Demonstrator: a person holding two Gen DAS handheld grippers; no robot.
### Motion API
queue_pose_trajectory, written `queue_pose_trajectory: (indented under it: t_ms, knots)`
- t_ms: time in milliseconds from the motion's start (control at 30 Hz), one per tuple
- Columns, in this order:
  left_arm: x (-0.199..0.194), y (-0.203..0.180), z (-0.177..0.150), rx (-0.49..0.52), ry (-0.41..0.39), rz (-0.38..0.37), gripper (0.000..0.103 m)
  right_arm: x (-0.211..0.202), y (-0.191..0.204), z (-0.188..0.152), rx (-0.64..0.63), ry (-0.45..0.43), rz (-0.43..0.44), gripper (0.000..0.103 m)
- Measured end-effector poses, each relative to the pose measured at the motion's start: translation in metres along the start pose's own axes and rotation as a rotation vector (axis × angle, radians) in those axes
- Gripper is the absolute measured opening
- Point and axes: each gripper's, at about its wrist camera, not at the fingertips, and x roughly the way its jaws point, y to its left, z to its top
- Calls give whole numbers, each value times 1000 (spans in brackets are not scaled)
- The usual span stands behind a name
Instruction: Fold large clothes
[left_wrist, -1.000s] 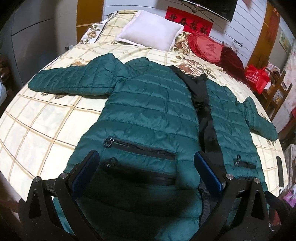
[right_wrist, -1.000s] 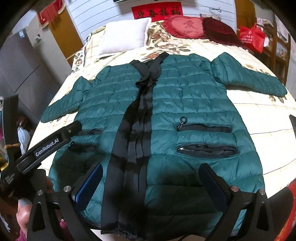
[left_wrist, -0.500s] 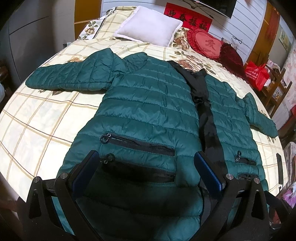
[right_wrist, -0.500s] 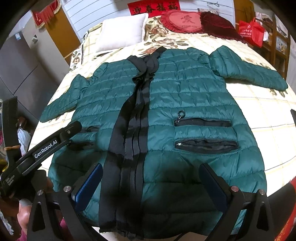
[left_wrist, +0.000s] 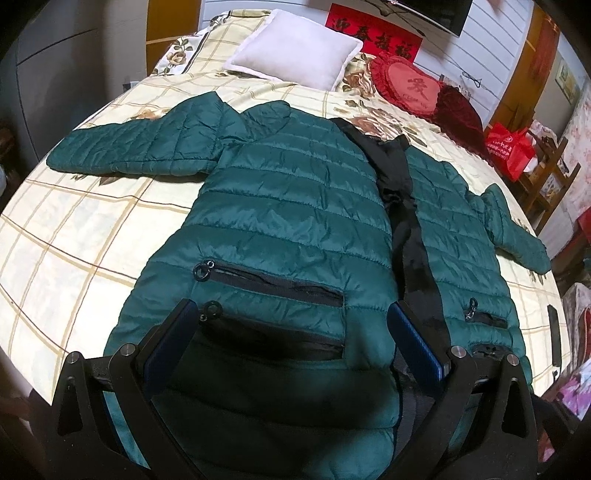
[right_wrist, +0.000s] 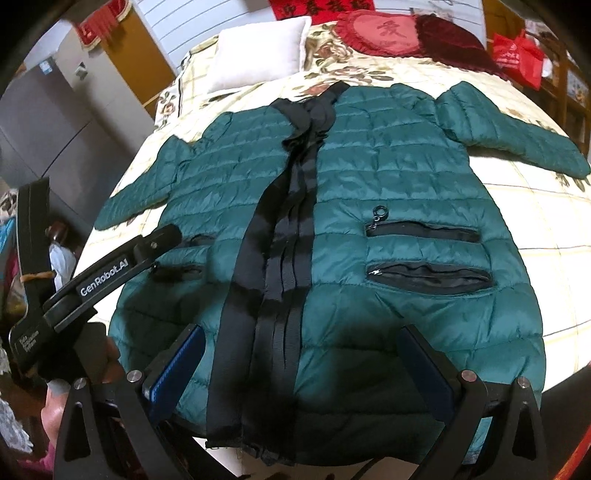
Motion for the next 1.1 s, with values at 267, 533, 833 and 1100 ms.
queue_pose_trajectory:
  t_ms: [267,533,833,1100]
  knots:
    - [3,-1,-1,2,0,1,102,2,-3,4,-39,2,-112,103]
    - [4,-1,-3,6,-2,9,102,2,-3,14,-85,-23,-171,103]
    - [3,4,-5,-3,-3,19,102,13,-7,22,-76,-6,-188,103]
    - [7,6,-8,1,17,31,102,27,-6,26,-82,33,-172,103]
